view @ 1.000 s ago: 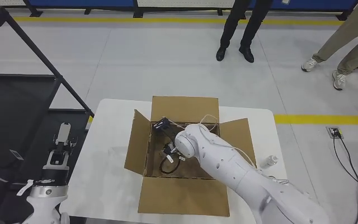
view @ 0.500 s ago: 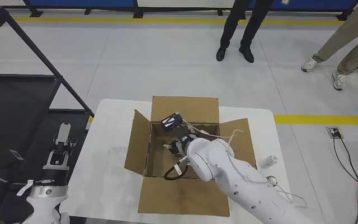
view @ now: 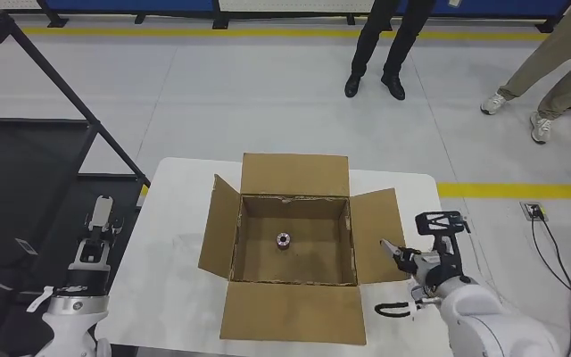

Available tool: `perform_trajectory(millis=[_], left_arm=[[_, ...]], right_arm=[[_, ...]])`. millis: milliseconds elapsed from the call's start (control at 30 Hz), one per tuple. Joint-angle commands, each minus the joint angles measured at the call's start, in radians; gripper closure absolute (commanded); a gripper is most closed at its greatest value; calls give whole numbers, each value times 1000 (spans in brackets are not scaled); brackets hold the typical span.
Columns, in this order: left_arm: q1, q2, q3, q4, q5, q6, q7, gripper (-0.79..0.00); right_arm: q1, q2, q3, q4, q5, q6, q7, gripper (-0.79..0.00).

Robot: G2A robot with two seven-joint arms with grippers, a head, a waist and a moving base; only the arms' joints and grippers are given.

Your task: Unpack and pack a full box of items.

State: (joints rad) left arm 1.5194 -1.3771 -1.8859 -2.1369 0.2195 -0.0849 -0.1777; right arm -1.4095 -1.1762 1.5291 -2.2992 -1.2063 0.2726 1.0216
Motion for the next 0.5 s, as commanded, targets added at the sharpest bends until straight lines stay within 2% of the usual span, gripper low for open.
perform_trajectory(millis=[0,133,267,467], left_arm=[[0,0,0,0,0,0,0,-785],[0,0,0,0,0,0,0,-785],[0,0,0,0,0,0,0,-785],[0,0,0,0,0,0,0,-785]], right_arm=[[-79,2,73,-4,54,-39,-6,-785],[-183,4,181,25,146,-88,-43,-785],[-251,6,261,83,265,-190,-55,-785],[-239,13,286,196,331,-252,-22,-785]])
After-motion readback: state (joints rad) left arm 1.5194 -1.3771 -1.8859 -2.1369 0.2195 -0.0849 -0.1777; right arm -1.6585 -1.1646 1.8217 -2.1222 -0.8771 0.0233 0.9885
